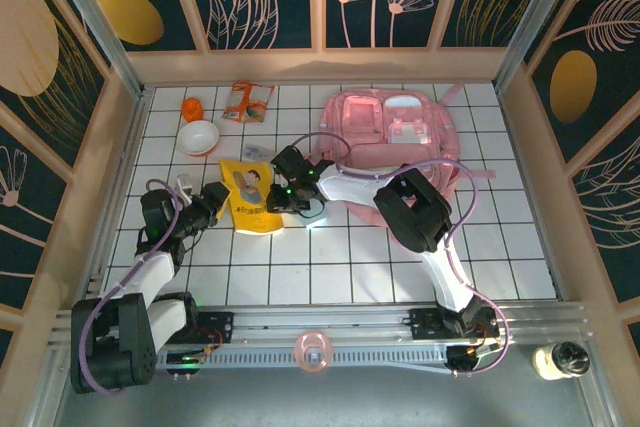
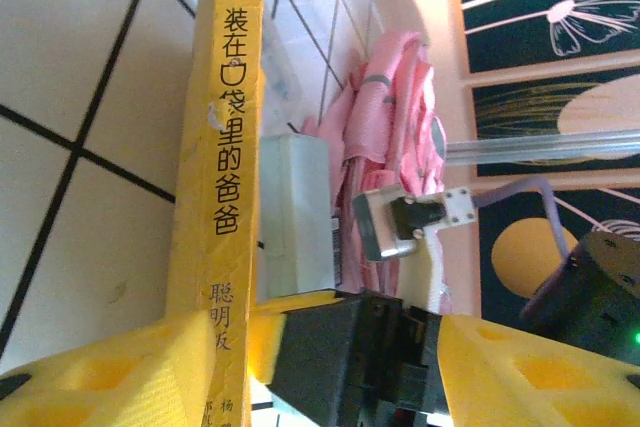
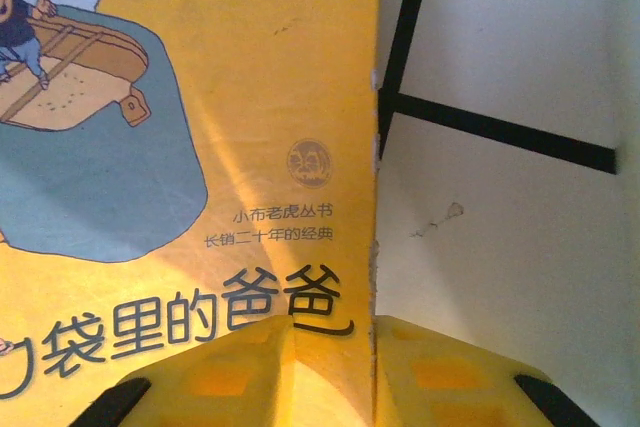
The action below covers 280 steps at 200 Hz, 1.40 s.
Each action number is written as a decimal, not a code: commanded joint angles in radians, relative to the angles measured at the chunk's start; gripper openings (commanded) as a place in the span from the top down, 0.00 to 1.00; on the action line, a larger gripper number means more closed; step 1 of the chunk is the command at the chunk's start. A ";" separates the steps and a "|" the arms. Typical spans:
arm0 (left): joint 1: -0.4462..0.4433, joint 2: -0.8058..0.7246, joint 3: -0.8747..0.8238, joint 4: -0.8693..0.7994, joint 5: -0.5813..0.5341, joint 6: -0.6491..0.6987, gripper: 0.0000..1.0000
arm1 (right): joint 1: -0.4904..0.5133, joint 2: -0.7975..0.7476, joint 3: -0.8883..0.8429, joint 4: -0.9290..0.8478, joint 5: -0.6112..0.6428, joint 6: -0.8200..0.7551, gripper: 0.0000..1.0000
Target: Pack the student bag
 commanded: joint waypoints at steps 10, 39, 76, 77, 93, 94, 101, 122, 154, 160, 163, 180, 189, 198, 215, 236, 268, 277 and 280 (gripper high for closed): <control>-0.037 0.108 -0.036 0.073 0.168 -0.023 0.41 | 0.073 0.029 -0.026 0.089 -0.133 0.017 0.77; -0.038 0.166 -0.033 0.089 0.168 -0.001 0.41 | 0.073 0.021 -0.032 0.106 -0.133 0.024 0.77; -0.064 0.186 -0.032 0.166 0.187 -0.069 0.40 | 0.073 0.026 -0.030 0.138 -0.152 0.039 0.77; -0.066 0.186 -0.032 0.167 0.187 -0.070 0.40 | 0.074 0.026 -0.030 0.137 -0.152 0.039 0.77; -0.091 0.188 -0.020 0.141 0.168 -0.067 0.40 | 0.073 0.026 -0.026 0.129 -0.138 0.040 0.78; -0.093 0.188 -0.019 0.138 0.165 -0.065 0.40 | 0.073 0.027 -0.026 0.128 -0.135 0.040 0.78; -0.104 0.186 -0.007 0.087 0.130 -0.047 0.40 | 0.075 0.028 -0.018 0.103 -0.110 0.038 0.78; -0.127 0.194 -0.006 0.040 0.051 -0.022 0.40 | 0.074 0.040 0.013 0.015 -0.039 0.024 0.79; -0.136 0.238 -0.061 0.185 0.055 -0.122 0.40 | 0.069 0.040 -0.011 0.041 -0.052 0.040 0.79; -0.138 0.237 -0.055 0.154 0.046 -0.109 0.40 | 0.069 0.041 -0.011 0.042 -0.051 0.040 0.79; -0.138 0.234 -0.049 0.128 0.036 -0.096 0.40 | 0.069 0.039 -0.009 0.040 -0.050 0.042 0.79; -0.140 0.216 -0.017 -0.046 -0.048 -0.015 0.41 | 0.068 0.037 -0.004 0.030 -0.033 0.040 0.79; -0.140 0.214 -0.011 -0.080 -0.068 0.001 0.41 | 0.069 0.033 -0.005 0.030 -0.029 0.040 0.79; -0.141 0.216 -0.019 -0.076 -0.066 -0.009 0.41 | 0.068 0.032 -0.006 0.029 -0.028 0.040 0.80; -0.147 0.224 -0.055 0.007 -0.025 -0.074 0.41 | 0.069 0.033 -0.007 0.042 -0.041 0.041 0.80; -0.148 0.228 -0.104 0.140 0.029 -0.189 0.40 | 0.066 0.025 -0.024 0.100 -0.086 0.056 0.80; -0.158 0.179 -0.108 0.195 0.071 -0.284 0.39 | 0.067 0.019 -0.020 0.131 -0.112 0.068 0.80; -0.160 0.156 -0.100 0.199 0.083 -0.302 0.38 | 0.066 0.017 -0.021 0.128 -0.110 0.068 0.80; -0.160 0.148 -0.098 0.197 0.086 -0.307 0.38 | 0.066 0.017 -0.022 0.126 -0.109 0.067 0.80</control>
